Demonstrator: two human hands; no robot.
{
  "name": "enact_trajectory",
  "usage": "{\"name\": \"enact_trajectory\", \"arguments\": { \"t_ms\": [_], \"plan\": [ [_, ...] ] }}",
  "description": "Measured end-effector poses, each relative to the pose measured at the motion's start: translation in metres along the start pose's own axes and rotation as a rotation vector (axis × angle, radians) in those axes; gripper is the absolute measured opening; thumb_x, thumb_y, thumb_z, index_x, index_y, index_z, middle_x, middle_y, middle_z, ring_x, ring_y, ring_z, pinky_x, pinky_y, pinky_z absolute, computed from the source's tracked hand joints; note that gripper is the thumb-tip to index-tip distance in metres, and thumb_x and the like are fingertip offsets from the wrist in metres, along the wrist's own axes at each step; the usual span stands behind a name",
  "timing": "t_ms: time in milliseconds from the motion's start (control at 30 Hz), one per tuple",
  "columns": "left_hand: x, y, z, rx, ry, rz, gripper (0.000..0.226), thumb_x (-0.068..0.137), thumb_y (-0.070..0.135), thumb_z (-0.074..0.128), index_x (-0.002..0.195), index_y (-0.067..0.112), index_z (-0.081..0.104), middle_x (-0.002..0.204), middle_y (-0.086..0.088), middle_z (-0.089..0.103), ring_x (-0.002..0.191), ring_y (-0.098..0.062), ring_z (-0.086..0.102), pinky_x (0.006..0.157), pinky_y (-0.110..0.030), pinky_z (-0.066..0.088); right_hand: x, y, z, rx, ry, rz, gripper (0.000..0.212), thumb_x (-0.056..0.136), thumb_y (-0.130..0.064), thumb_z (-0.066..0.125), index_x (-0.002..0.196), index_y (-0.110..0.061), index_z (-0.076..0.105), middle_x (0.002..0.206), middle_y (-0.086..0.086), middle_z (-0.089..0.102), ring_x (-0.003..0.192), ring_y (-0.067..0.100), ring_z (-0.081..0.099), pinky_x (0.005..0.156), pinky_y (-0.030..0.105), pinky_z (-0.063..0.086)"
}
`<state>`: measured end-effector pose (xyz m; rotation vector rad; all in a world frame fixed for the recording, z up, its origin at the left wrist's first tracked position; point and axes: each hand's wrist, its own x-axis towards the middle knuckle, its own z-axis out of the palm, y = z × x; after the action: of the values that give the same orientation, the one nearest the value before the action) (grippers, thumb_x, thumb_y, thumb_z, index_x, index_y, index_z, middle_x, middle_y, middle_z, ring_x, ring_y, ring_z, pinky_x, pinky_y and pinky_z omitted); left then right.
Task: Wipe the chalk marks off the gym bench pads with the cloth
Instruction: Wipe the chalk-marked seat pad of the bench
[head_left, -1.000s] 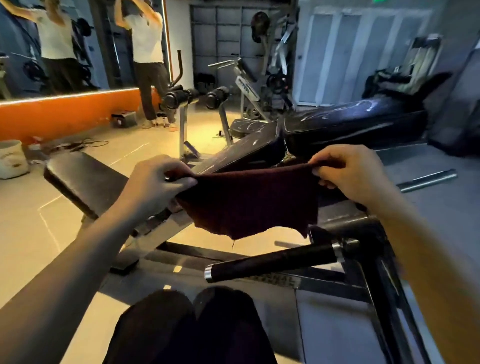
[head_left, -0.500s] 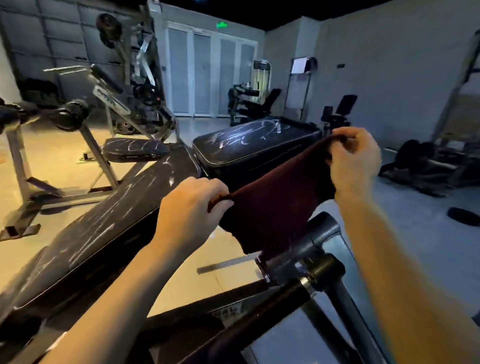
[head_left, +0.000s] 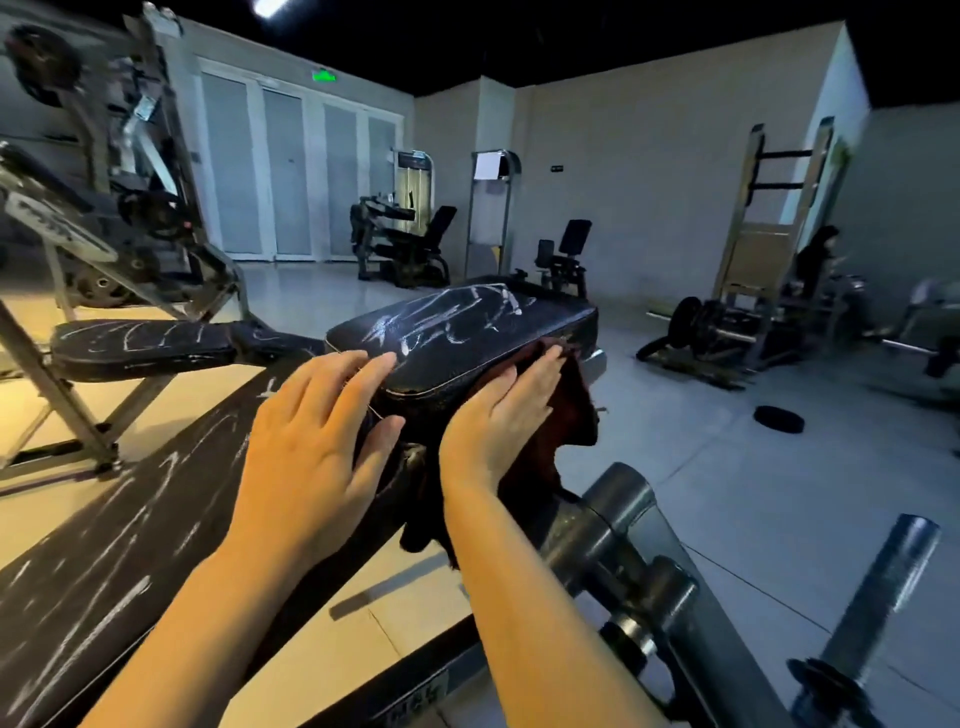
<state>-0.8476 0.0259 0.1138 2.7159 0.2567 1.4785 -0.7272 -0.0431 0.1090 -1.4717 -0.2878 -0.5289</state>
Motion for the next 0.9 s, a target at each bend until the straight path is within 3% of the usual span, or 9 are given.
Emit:
{"name": "enact_trajectory", "arguments": {
  "t_ms": [133,267,400,500,667,800,900],
  "plan": [
    [0.002,-0.003,0.008,-0.031,-0.027,-0.110,0.052,0.097,0.046,0.031,0.141,0.021,0.044,0.141,-0.005,0.049,0.134,-0.027,0.041,0.108,-0.053,0.035,-0.034,0.006,0.007,-0.032,-0.097,-0.120,0.056,0.098,-0.042,0.014,0.146,-0.037,-0.012,0.154,-0.023,-0.014,0.141,-0.009,-0.018,0.108,0.010,-0.019],
    [-0.002,-0.008,0.006,-0.130,-0.008,-0.182,0.052,0.097,0.046,0.028,0.138,0.021,0.049,0.140,-0.002,0.049,0.132,-0.024,0.042,0.107,-0.048,0.036,0.013,-0.003,0.003,-0.035,-0.061,-0.114,0.057,0.102,-0.039,0.017,0.153,-0.028,-0.007,0.159,-0.014,-0.010,0.140,-0.005,-0.009,0.104,0.004,-0.016],
    [-0.002,-0.003,0.005,-0.109,-0.068,-0.140,0.051,0.097,0.048,0.025,0.139,0.027,0.047,0.140,0.003,0.049,0.133,-0.020,0.042,0.106,-0.048,0.036,0.085,-0.010,-0.009,-0.103,0.017,-0.018,0.057,0.106,-0.027,0.026,0.155,-0.017,-0.001,0.164,-0.001,-0.004,0.149,0.011,-0.005,0.113,0.023,-0.012],
    [-0.001,-0.001,0.005,-0.061,-0.103,-0.126,0.052,0.097,0.049,0.024,0.140,0.029,0.045,0.142,0.005,0.047,0.134,-0.016,0.038,0.108,-0.044,0.028,0.086,-0.012,-0.010,-0.111,0.042,0.032,0.059,0.106,-0.027,0.027,0.155,-0.014,-0.002,0.164,0.001,-0.005,0.149,0.012,-0.007,0.116,0.027,-0.012],
    [-0.003,-0.003,0.006,0.070,-0.173,-0.110,0.057,0.092,0.051,0.030,0.142,0.027,0.043,0.144,0.003,0.047,0.133,-0.016,0.039,0.110,-0.041,0.025,-0.006,-0.012,0.006,-0.113,-0.120,-0.135,0.061,0.099,-0.045,0.015,0.146,-0.030,-0.021,0.156,-0.012,-0.028,0.141,-0.003,-0.026,0.113,0.017,-0.019],
    [-0.004,-0.004,0.006,0.109,-0.216,-0.081,0.057,0.094,0.049,0.029,0.143,0.024,0.044,0.144,0.004,0.049,0.133,-0.013,0.042,0.110,-0.038,0.023,-0.017,-0.011,0.008,-0.005,-0.192,-0.193,0.054,0.101,-0.047,0.014,0.142,-0.039,-0.020,0.150,-0.023,-0.032,0.129,-0.021,-0.028,0.097,-0.006,-0.011],
    [-0.004,-0.005,0.006,0.102,-0.200,-0.064,0.055,0.097,0.047,0.028,0.143,0.023,0.044,0.145,0.004,0.048,0.134,-0.012,0.039,0.110,-0.037,0.020,0.042,-0.012,-0.001,-0.015,-0.147,-0.100,0.056,0.105,-0.038,0.018,0.152,-0.028,-0.011,0.158,-0.015,-0.022,0.138,-0.008,-0.015,0.097,-0.005,-0.008]
  ]
}}
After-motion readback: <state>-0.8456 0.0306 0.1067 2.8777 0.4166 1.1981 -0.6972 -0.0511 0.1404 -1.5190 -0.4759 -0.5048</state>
